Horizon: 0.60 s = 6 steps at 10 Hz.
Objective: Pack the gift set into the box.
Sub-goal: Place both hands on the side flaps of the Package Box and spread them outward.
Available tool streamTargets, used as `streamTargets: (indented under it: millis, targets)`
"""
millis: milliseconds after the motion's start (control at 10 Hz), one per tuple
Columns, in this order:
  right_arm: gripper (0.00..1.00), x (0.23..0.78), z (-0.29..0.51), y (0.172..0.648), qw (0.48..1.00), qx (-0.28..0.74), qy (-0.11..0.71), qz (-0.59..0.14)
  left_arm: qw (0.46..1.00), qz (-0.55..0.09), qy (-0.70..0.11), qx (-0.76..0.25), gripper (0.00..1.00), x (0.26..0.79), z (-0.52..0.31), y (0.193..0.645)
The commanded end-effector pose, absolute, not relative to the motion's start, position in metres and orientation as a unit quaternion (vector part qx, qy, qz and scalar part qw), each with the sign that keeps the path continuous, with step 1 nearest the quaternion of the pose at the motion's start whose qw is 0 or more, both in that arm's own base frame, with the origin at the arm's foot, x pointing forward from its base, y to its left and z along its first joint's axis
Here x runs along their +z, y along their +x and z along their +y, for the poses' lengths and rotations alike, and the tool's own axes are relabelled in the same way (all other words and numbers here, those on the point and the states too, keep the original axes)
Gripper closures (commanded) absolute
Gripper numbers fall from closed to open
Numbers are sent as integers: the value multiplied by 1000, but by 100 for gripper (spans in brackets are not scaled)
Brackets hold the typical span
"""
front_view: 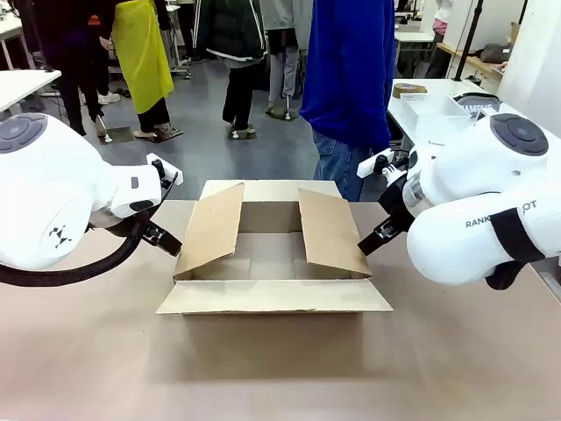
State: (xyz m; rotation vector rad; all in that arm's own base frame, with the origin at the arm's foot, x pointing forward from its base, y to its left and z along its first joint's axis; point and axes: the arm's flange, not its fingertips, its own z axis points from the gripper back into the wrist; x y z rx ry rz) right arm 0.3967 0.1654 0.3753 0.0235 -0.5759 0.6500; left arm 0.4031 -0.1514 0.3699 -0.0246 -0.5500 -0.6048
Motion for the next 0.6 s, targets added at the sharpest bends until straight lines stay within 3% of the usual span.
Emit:
streamTargets:
  millis: [0,500]
  targets:
    - [0,375,165,397,907,315,11,-279,917,-268,-12,-294,0,370,-151,403]
    - [0,375,165,397,907,315,11,-279,917,-268,-12,-294,0,370,-151,403]
